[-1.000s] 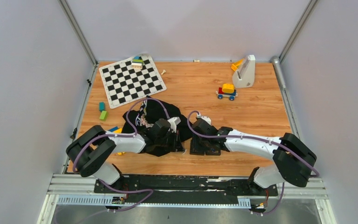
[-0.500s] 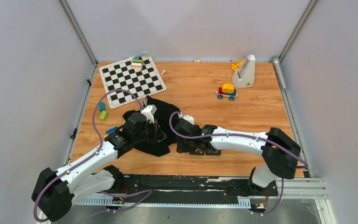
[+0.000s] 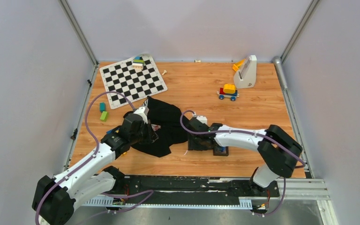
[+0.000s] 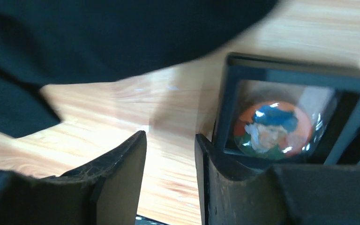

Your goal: Remove the brooch from the garment

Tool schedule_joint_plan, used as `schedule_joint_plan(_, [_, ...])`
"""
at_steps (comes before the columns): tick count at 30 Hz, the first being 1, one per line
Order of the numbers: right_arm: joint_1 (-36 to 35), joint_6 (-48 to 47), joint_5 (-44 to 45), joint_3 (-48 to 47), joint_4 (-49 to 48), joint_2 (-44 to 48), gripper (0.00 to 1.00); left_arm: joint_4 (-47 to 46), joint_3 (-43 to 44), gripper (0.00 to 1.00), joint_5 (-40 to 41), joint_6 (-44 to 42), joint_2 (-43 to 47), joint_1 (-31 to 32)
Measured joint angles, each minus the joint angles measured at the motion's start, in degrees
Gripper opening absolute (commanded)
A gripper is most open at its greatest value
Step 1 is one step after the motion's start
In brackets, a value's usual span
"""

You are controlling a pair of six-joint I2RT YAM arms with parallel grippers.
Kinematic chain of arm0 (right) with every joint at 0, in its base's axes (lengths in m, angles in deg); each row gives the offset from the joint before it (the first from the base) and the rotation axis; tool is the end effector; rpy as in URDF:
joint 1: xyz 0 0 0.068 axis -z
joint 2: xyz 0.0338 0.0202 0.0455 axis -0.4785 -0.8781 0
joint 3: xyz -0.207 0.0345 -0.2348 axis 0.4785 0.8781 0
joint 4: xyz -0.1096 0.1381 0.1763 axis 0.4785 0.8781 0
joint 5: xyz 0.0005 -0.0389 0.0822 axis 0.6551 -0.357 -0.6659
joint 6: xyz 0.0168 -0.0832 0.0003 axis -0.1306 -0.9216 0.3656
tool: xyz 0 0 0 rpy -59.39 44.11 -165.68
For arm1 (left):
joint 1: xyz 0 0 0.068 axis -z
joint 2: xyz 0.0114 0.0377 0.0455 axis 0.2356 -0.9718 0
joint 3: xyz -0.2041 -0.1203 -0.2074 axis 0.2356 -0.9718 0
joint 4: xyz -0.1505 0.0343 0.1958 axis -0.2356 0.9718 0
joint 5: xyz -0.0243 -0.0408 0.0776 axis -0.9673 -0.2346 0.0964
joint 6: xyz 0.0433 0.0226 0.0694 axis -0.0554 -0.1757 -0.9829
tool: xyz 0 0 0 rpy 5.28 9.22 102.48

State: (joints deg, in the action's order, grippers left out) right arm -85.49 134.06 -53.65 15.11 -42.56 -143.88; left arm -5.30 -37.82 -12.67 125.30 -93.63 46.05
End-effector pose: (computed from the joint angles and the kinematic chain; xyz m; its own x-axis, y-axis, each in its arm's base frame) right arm 0.1777 0.2561 0.1762 -0.9391 -0.0871 -0.3324 -0.1608 0.9662 0.2013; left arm 0.1465 -0.0986 0.2281 -0.7948 -0.2119 -0.5687 0.1167 0.8662 -0.4858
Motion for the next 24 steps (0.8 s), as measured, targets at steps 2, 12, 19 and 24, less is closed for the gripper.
schedule_joint_plan(2, [3.34, 0.04, 0.04, 4.37, -0.33, 4.13, 0.45, 0.04, 0.00, 0.17, 0.28, 0.00, -0.04, -0.15])
schedule_joint_plan(12, [15.04, -5.16, 0.81, 13.88, 3.61, 20.76, 0.70, -0.02, 0.00, 0.46, 1.68, -0.81, -0.79, -0.70])
schedule_joint_plan(19, [16.02, -13.14, 6.45, 9.29, 1.73, 32.52, 0.84, 0.66, 2.12, 0.99, 9.35, -4.70, 2.62, -0.76])
schedule_joint_plan(24, [18.01, -24.20, 13.29, 13.75, -10.32, 43.95, 1.00, -5.79, 0.98, 1.00, 16.90, -10.67, 10.51, -0.94])
